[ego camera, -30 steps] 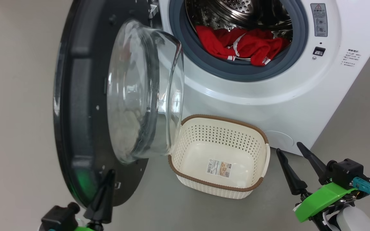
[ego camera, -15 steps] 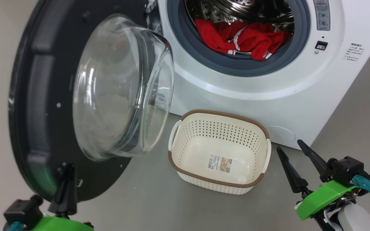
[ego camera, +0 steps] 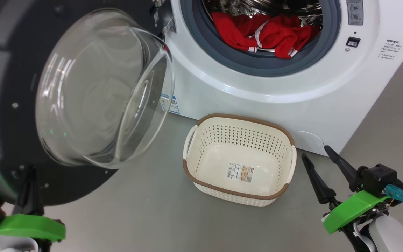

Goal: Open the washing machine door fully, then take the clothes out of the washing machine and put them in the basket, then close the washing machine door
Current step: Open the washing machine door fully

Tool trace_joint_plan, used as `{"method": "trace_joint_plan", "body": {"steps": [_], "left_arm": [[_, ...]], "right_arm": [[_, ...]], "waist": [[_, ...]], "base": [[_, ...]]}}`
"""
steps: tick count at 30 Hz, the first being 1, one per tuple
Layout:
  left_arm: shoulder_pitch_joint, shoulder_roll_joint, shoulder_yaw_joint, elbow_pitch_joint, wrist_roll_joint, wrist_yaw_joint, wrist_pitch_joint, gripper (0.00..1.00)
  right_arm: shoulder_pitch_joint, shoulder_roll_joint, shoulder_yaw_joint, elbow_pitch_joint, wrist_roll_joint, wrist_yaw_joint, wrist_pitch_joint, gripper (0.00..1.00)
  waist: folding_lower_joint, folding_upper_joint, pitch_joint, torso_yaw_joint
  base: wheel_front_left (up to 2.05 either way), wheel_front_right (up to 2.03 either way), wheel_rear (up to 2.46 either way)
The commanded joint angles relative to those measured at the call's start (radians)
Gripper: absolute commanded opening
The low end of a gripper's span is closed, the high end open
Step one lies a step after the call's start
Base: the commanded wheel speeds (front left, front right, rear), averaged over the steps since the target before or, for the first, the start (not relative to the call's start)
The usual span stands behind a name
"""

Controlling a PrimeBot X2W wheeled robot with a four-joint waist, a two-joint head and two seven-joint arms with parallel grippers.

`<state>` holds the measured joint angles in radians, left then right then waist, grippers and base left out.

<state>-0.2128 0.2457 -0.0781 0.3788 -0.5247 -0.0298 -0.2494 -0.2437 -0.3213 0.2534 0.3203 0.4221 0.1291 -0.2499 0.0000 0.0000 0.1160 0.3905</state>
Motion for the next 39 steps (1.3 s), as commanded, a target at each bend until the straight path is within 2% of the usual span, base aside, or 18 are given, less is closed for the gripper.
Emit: {"method": "trace_joint_plan", "body": {"steps": [1, 20, 32, 39], "left_arm": [[-0.056, 0.057, 0.064, 0.003, -0.009, 0.002, -0.012, 0.0], [-0.233, 0.095, 0.242, 0.234, 0.062, -0.052, -0.012, 0.0], [-0.348, 0.138, 0.341, 0.403, 0.126, -0.062, -0.012, 0.0], [-0.369, 0.141, 0.381, 0.435, 0.161, -0.071, -0.012, 0.0]], "right_arm": [[-0.026, -0.012, 0.023, -0.02, -0.01, 0.002, -0.012, 1.0], [-0.068, -0.027, 0.028, -0.02, -0.019, 0.002, -0.012, 1.0], [-0.086, -0.029, 0.038, -0.021, -0.025, 0.002, -0.012, 1.0], [-0.085, -0.025, 0.037, -0.02, -0.027, 0.002, -0.012, 1.0]], "waist": [[0.0, 0.0, 0.006, -0.004], [0.0, 0.0, 0.073, -0.033], [0.0, 0.0, 0.103, -0.059], [0.0, 0.0, 0.096, -0.066]], "base": [[0.0, 0.0, 0.0], [0.0, 0.0, 0.0], [0.0, 0.0, 0.0], [0.0, 0.0, 0.0]]}}
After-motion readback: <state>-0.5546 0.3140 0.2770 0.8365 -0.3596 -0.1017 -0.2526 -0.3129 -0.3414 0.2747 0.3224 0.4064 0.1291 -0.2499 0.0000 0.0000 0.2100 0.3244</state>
